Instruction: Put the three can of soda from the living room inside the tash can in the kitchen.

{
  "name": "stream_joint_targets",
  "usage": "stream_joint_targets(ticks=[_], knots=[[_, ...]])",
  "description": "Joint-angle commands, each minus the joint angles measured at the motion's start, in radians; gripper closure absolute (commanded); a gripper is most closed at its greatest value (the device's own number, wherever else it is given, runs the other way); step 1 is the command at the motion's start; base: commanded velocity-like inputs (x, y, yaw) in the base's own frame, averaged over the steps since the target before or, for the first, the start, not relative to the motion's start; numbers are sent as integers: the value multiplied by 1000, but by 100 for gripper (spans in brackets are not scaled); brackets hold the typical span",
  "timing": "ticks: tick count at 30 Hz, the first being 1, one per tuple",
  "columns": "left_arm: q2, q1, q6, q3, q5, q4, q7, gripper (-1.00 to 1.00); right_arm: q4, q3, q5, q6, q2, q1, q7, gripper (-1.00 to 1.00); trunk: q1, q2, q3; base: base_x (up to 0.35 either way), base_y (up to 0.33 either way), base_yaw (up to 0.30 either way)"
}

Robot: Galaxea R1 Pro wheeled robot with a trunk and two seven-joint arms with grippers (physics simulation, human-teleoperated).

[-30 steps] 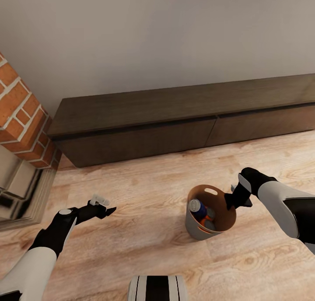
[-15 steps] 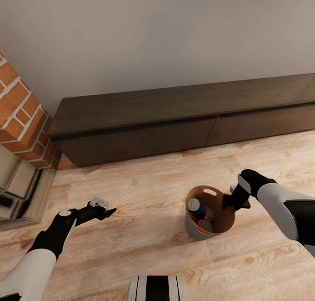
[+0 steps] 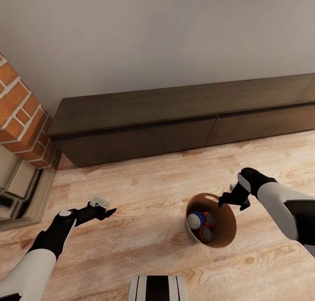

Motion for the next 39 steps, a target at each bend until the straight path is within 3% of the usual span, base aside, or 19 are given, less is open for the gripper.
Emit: stream_joint_targets(ticks=[1,23,26,39], knots=[[0,0,0,0,0,0,0,-100,0,0,0,0,0,0,0,-100,0,0,0,0,0,0],[0,0,0,0,0,0,0,-100,0,0,1,0,1,0,-2,-100,0,0,0,0,0,0],[0,0,1,0,0,2,1,-100,0,0,1,0,1,0,-3,-100,-1,1,12,0,0,0],[0,0,4,-1,-9,11,2,-100,1,1,2,0,5,8,-13,-100,-51,92,52,0,0,0]])
